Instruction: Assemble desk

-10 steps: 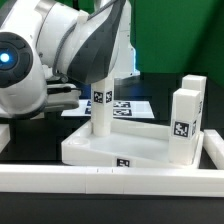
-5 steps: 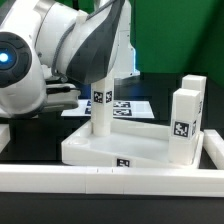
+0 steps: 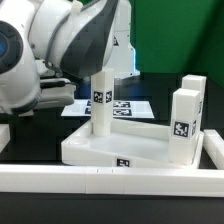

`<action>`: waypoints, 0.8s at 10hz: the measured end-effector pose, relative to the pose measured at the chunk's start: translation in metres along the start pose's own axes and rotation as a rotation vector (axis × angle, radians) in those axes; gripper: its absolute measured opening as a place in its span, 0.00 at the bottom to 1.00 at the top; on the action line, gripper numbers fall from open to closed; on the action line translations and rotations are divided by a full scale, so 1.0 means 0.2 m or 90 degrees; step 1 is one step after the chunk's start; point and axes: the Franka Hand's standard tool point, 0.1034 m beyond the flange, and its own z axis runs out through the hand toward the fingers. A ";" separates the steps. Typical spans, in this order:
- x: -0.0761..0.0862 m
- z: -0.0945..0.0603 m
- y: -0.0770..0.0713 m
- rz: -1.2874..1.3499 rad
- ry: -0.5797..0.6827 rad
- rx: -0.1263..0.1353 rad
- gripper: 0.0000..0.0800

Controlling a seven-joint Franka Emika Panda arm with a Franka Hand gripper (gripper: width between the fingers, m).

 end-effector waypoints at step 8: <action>0.00 -0.24 0.01 -0.034 0.139 -0.018 0.36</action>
Offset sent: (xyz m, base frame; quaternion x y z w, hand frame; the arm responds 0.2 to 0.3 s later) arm 0.0088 -0.0020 0.0350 0.0003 -0.0040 -0.0392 0.9992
